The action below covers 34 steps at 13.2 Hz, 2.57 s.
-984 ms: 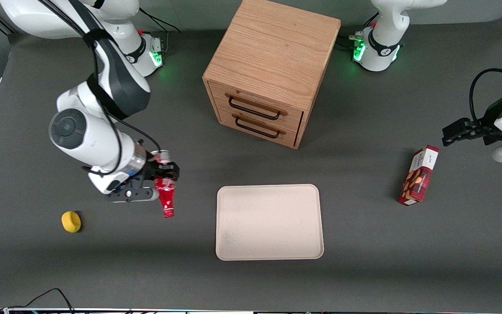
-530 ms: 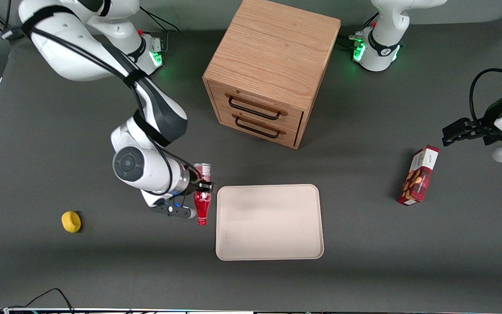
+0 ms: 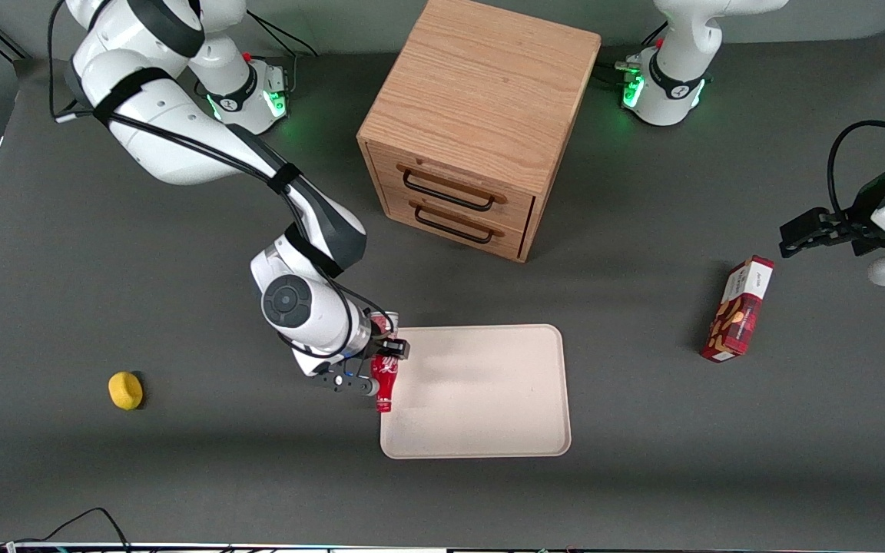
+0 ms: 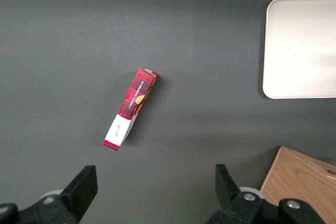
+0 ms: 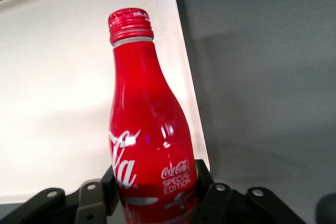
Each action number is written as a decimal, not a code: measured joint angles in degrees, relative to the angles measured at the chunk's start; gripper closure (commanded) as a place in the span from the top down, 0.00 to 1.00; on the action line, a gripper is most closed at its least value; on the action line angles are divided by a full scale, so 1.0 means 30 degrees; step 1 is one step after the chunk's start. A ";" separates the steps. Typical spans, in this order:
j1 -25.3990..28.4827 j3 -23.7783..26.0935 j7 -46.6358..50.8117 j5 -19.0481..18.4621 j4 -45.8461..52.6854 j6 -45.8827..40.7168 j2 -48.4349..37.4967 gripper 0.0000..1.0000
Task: Place coke bottle on tray
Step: 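Lower the upright bottle onto the tray's edge area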
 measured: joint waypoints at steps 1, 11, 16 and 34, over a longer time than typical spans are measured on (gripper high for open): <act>0.0006 -0.0001 0.0000 -0.0077 0.0075 0.0212 0.0296 0.00; 0.0258 -0.0004 0.0000 -0.0963 0.2041 0.0238 0.2282 0.00; 0.0431 -0.0006 -0.0001 -0.1045 0.3042 0.0251 0.2851 0.00; 0.1064 -0.0105 -0.0565 -0.1182 0.5655 0.0706 0.5053 0.16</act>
